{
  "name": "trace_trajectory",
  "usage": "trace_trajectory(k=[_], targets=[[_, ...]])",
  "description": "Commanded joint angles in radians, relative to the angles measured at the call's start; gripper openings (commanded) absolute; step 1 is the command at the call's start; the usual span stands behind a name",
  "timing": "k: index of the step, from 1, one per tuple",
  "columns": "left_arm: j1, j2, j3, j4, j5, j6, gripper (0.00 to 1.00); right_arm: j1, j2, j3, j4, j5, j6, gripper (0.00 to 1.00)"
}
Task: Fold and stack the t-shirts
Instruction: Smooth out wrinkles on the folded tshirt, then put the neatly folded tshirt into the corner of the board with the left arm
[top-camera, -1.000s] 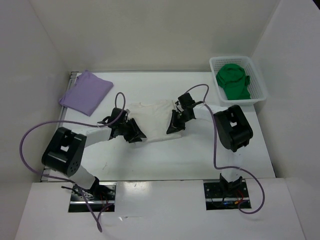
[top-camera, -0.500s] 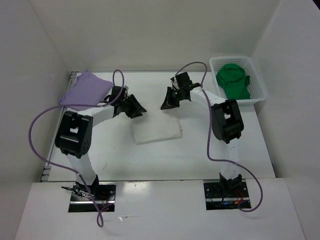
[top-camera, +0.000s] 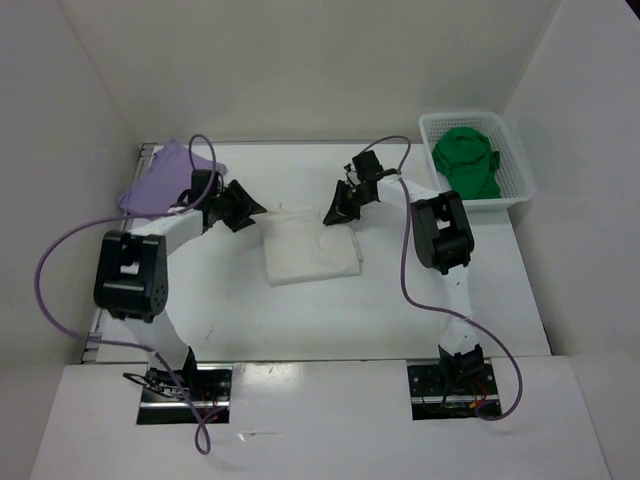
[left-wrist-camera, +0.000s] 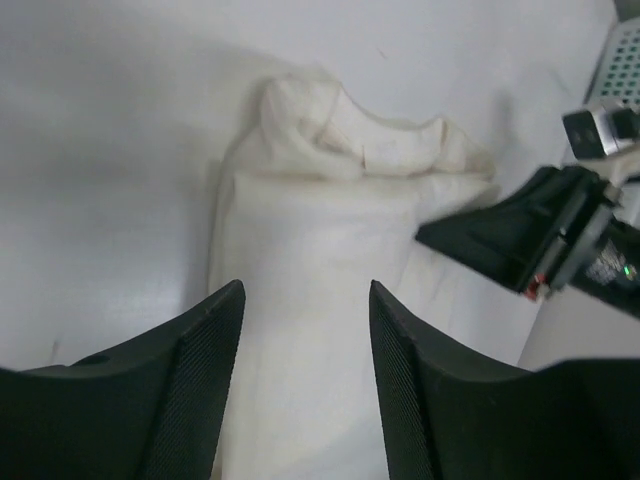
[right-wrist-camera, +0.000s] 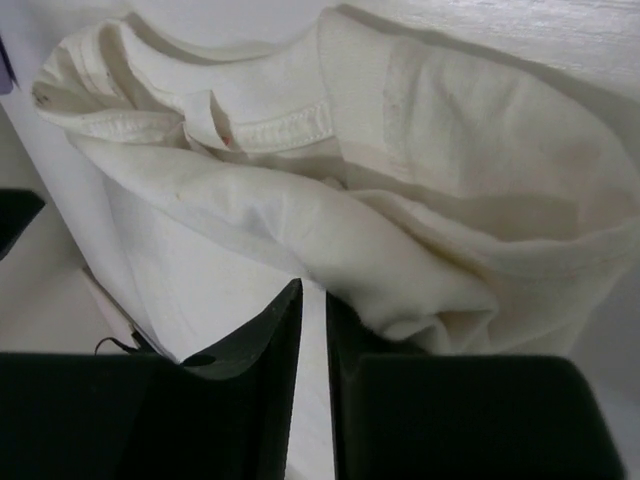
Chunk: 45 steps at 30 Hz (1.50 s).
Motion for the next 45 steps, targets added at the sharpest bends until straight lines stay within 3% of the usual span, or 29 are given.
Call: trace_trajectory(k=[1, 2, 6, 10, 15, 16, 19, 20, 23, 24, 25, 29, 36, 38, 42, 43, 44, 45], targets=[[0.000, -0.204, -0.125, 0.012, -0.026, 0.039, 0.61, 0.004, -0.109, 0.049, -0.026, -0.012, -0.024, 0.22], [0.000, -0.221, -0.157, 0.012, -0.036, 0.039, 0.63, 0.004, -0.126, 0.038, -0.026, -0.025, -0.024, 0.35], [0.000, -0.179, -0.243, 0.003, 0.006, 0.077, 0.70, 0.004, -0.214, -0.029, -0.026, -0.063, -0.024, 0.51], [0.000, -0.107, -0.243, 0.039, 0.076, 0.123, 0.78, 0.004, -0.361, -0.120, -0.026, -0.065, -0.042, 0.55], [-0.028, 0.036, -0.151, 0.040, 0.125, 0.154, 0.79, -0.027, -0.503, -0.226, -0.017, -0.055, -0.042, 0.55], [-0.053, 0.077, -0.137, 0.040, 0.135, 0.154, 0.78, -0.027, -0.536, -0.253, -0.017, -0.055, -0.042, 0.55], [-0.090, 0.139, -0.116, 0.113, 0.177, 0.145, 0.59, -0.051, -0.583, -0.295, -0.017, -0.065, -0.033, 0.55], [-0.123, 0.179, -0.085, 0.113, 0.187, 0.134, 0.47, -0.065, -0.606, -0.319, -0.008, -0.065, -0.033, 0.55], [-0.160, 0.228, -0.010, 0.133, 0.201, 0.091, 0.26, -0.096, -0.642, -0.356, -0.008, -0.065, -0.024, 0.55], [-0.161, 0.228, 0.010, 0.147, 0.201, 0.077, 0.14, -0.096, -0.652, -0.365, -0.008, -0.065, -0.024, 0.55], [-0.161, 0.216, 0.039, 0.147, 0.179, 0.077, 0.09, -0.111, -0.661, -0.387, -0.008, -0.065, -0.024, 0.55], [-0.151, 0.194, 0.295, 0.012, 0.138, 0.091, 0.02, -0.160, -0.741, -0.480, 0.004, -0.065, 0.002, 0.55], [0.038, 0.237, 0.776, -0.120, 0.202, 0.082, 0.02, -0.191, -0.791, -0.579, -0.006, -0.077, 0.013, 0.55], [0.095, 0.219, 0.815, -0.134, 0.202, 0.082, 0.02, -0.191, -0.791, -0.579, -0.006, -0.077, 0.004, 0.55], [0.270, 0.090, 0.670, -0.059, 0.178, 0.025, 0.12, -0.191, -0.779, -0.559, -0.006, -0.086, 0.004, 0.55], [0.345, 0.060, 0.537, -0.036, 0.156, -0.010, 0.22, -0.191, -0.769, -0.559, -0.016, -0.097, 0.004, 0.55], [0.381, 0.027, 0.459, 0.007, 0.130, -0.033, 0.55, -0.191, -0.768, -0.559, -0.016, -0.097, -0.008, 0.55], [0.416, -0.041, 0.374, 0.027, 0.075, -0.061, 0.72, -0.191, -0.768, -0.559, -0.016, -0.097, -0.008, 0.55]])
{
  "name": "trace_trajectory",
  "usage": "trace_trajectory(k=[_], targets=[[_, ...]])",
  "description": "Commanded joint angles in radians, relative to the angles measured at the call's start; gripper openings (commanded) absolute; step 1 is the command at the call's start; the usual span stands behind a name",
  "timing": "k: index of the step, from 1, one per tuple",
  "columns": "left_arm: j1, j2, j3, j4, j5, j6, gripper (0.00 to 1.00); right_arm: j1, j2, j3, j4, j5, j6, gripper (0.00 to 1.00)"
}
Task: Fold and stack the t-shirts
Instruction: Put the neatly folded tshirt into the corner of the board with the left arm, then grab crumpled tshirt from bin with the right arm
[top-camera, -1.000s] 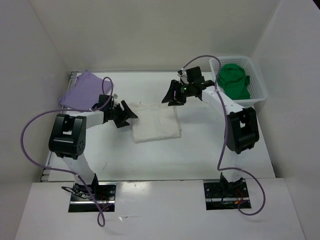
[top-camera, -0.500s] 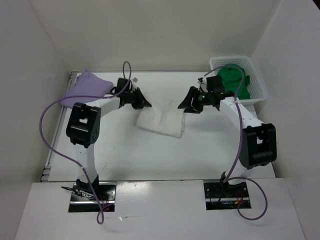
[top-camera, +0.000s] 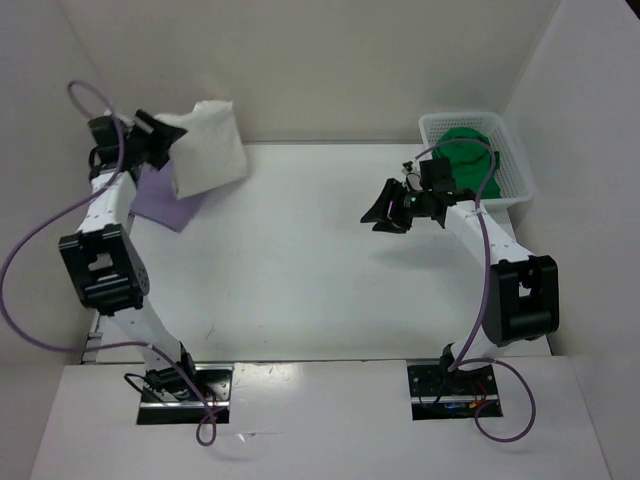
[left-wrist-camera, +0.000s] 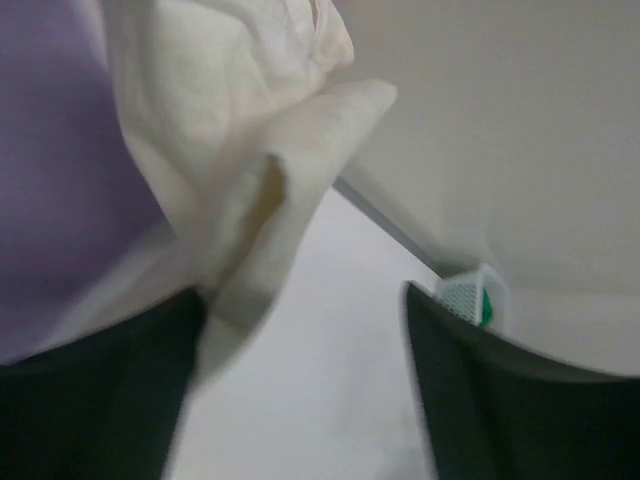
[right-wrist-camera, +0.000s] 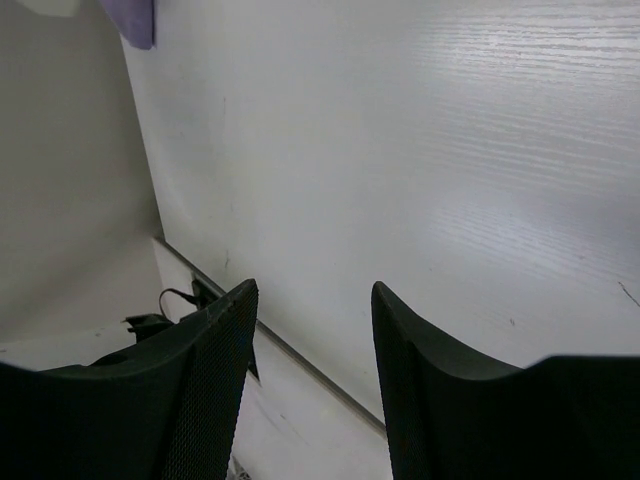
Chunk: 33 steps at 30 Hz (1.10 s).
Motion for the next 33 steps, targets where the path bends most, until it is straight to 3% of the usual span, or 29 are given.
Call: trace_trajectory(k=[1, 2, 3, 6, 9, 12, 15, 16, 18, 19, 20, 22, 24, 25, 27, 31, 33], targets=[[0.149, -0.148, -0.253, 0.066, -0.102, -0.142, 0.83, -0.005, -0.004, 0.022, -0.012, -0.028, -0.019, 0.55], [0.171, -0.179, -0.327, 0.079, -0.113, -0.156, 1.00, -0.005, -0.004, 0.022, -0.012, -0.028, -0.031, 0.55], [0.187, -0.249, -0.458, 0.079, -0.149, -0.156, 1.00, -0.005, 0.006, 0.022, -0.012, -0.028, -0.031, 0.55], [0.187, -0.410, -0.649, 0.068, -0.284, -0.156, 1.00, -0.005, 0.016, 0.022, -0.021, -0.028, -0.041, 0.55], [0.187, -0.559, -0.740, 0.047, -0.335, -0.169, 1.00, -0.005, 0.026, 0.031, -0.021, -0.002, -0.041, 0.55], [0.187, -0.593, -0.765, -0.001, -0.284, -0.149, 1.00, -0.005, 0.036, 0.055, -0.021, 0.065, -0.041, 0.59], [0.083, -0.603, -0.794, 0.008, -0.182, -0.127, 1.00, -0.005, 0.075, 0.144, 0.003, 0.140, -0.012, 0.70], [0.041, -0.603, -0.794, 0.008, -0.170, -0.113, 1.00, -0.005, 0.088, 0.166, 0.003, 0.153, -0.002, 0.68], [-0.095, -0.592, -0.812, 0.028, -0.130, -0.081, 1.00, -0.005, 0.141, 0.260, 0.019, 0.165, 0.008, 0.45], [-0.141, -0.592, -0.812, 0.028, -0.103, -0.070, 0.97, -0.005, 0.161, 0.303, 0.005, 0.188, 0.008, 0.17], [-0.231, -0.592, -0.826, 0.028, -0.093, -0.052, 0.90, -0.005, 0.190, 0.342, -0.019, 0.231, 0.008, 0.07], [-0.324, -0.583, -0.845, 0.028, -0.079, -0.043, 0.74, -0.033, 0.200, 0.432, -0.020, 0.364, 0.018, 0.00], [-0.450, -0.583, -0.878, 0.028, -0.070, -0.030, 0.62, -0.064, 0.232, 0.495, -0.030, 0.479, 0.018, 0.02], [-0.480, -0.574, -0.892, 0.037, -0.070, -0.030, 0.60, -0.108, 0.247, 0.518, -0.030, 0.504, 0.027, 0.07], [-0.542, -0.573, -0.920, 0.038, -0.056, -0.030, 0.59, -0.157, 0.290, 0.574, -0.046, 0.577, 0.027, 0.15], [-0.562, -0.573, -0.943, 0.015, -0.035, 0.022, 0.61, -0.275, 0.344, 0.632, -0.044, 0.757, 0.036, 0.37], [-0.562, -0.596, -0.934, -0.004, -0.035, 0.060, 0.63, -0.306, 0.425, 0.710, -0.076, 0.803, 0.036, 0.42]])
